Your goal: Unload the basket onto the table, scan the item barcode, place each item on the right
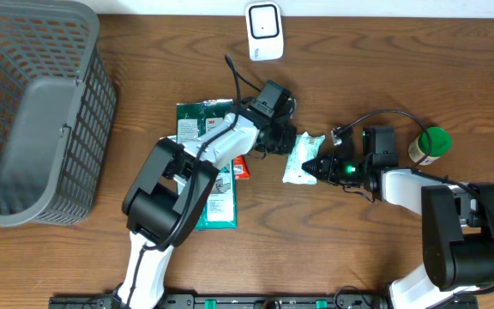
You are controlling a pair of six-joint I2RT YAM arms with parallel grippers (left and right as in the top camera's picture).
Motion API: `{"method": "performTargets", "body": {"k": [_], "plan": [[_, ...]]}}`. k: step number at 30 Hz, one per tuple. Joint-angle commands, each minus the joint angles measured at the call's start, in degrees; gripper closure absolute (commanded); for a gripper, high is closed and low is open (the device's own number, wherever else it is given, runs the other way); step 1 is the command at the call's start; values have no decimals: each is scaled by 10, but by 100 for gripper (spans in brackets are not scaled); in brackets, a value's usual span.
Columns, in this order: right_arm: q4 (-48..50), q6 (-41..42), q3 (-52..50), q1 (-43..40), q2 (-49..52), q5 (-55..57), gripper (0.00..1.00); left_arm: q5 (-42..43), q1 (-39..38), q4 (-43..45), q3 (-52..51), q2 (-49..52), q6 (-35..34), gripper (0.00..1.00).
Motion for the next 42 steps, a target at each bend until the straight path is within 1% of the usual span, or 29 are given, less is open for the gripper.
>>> {"method": "performTargets", "body": {"k": [1, 4, 5, 6, 8, 10, 12, 14, 15, 16, 18, 19, 21, 22, 23, 25, 27, 29, 30, 33, 35, 38, 40, 41, 42], "plan": [[-3, -51, 3, 2, -25, 0, 99, -14, 26, 0, 8, -86, 4, 85], [-8, -63, 5, 1, -63, -9, 99, -23, 48, -7, 8, -157, 4, 86], [-5, -63, 5, -3, -85, -31, 99, -37, 64, -16, 7, -205, 4, 86], [-3, -63, 5, -5, -92, -38, 99, -43, 70, -19, 7, -223, 4, 85], [-2, -68, 6, -12, -122, -72, 99, -65, 90, -37, 7, -281, 9, 86], [-4, -97, 8, -16, -151, -105, 99, -90, 115, -63, 7, -342, 28, 86], [-29, -104, 20, -16, -180, -110, 99, -122, 139, -96, 7, -396, 40, 87], [-83, -132, 49, -16, -205, -107, 99, -157, 165, -133, 7, -442, 47, 89], [-126, -159, 73, -13, -215, -96, 99, -179, 184, -158, 7, -468, 49, 89], [-167, -183, 95, -9, -220, -73, 99, -192, 198, -175, 7, -482, 51, 89], [-264, -242, 150, 5, -223, 6, 99, -212, 235, -214, 7, -508, 51, 89], [-311, -273, 178, 16, -223, 51, 99, -212, 249, -228, 7, -513, 50, 89], [-373, -328, 218, 40, -223, 129, 99, -212, 275, -253, 7, -519, 50, 89], [-404, -370, 241, 59, -223, 155, 99, -212, 291, -269, 7, -518, 50, 89], [-417, -383, 252, 68, -223, 149, 99, -212, 302, -282, 7, -515, 47, 89], [-442, -384, 279, 85, -226, 112, 99, -206, 317, -310, 7, -502, 40, 89], [-439, -384, 282, 89, -231, 90, 99, -203, 318, -319, 6, -487, 40, 89], [-439, -381, 284, 89, -231, 95, 99, -177, 318, -321, 5, -467, 45, 89], [-451, -365, 290, 89, -231, 126, 99, -158, 318, -323, 5, -453, 54, 89], [-499, -347, 323, 90, -230, 222, 99, -148, 318, -323, 5, -423, 57, 89], [-539, -347, 389, 96, -230, 294, 99, -148, 318, -317, 5, -401, 57, 89], [-566, -334, 478, 105, -225, 366, 99, -146, 318, -304, 5, -386, 57, 89], [-590, -330, 546, 111, -208, 409, 99, -145, 318, -303, 6, -383, 57, 90], [-615, -330, 612, 114, -182, 433, 99, -146, 318, -305, 7, -381, 57, 90], [-630, -330, 646, 116, -166, 443, 99, -146, 318, -306, 7, -381, 57, 90]]}}
